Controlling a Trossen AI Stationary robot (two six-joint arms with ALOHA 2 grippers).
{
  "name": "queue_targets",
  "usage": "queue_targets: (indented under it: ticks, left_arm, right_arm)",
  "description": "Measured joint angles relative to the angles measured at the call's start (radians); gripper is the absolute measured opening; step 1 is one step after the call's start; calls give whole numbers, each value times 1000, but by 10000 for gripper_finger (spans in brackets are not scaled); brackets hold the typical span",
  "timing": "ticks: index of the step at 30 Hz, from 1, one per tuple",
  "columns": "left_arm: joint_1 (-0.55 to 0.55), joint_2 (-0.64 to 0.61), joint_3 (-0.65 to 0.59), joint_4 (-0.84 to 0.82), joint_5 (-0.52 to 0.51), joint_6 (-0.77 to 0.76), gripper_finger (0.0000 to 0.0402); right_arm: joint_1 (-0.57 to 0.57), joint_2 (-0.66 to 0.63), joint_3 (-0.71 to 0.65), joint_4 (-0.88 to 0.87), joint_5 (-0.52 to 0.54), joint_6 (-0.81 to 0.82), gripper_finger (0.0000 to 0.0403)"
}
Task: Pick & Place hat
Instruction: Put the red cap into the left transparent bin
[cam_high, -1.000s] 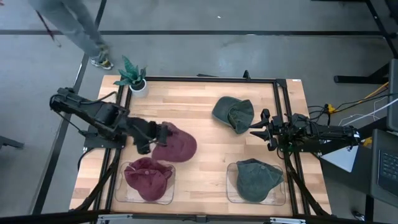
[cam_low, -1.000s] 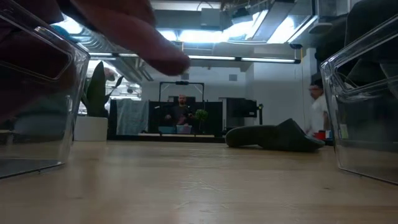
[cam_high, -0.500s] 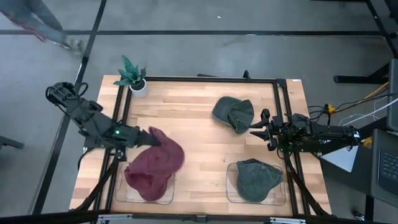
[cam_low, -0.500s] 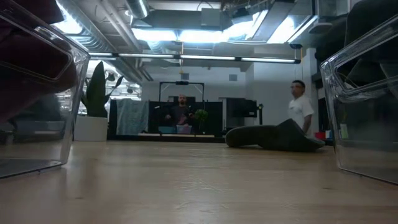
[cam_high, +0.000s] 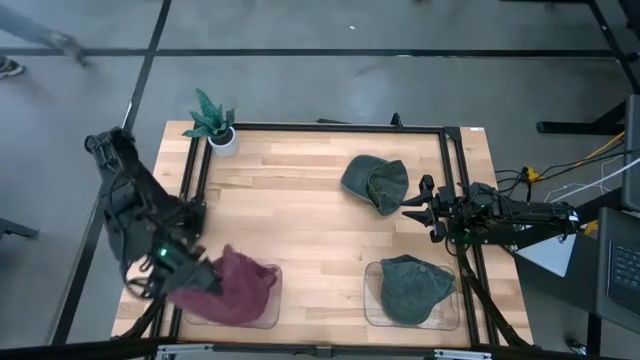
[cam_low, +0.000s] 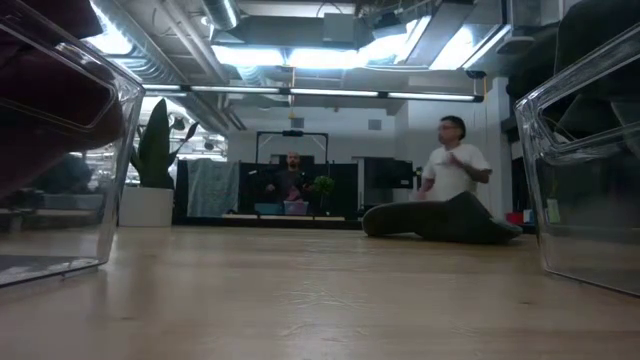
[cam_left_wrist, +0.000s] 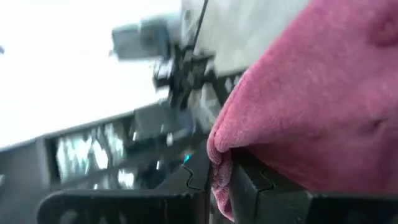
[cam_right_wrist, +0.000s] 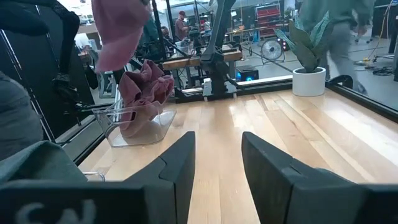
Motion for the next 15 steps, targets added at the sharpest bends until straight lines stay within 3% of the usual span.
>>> queue_targets:
  ticks: [15]
  left_arm:
    - [-215,58,-6,-40,45,33,25]
  right_arm:
    - [0,0,0,0,0,0,132]
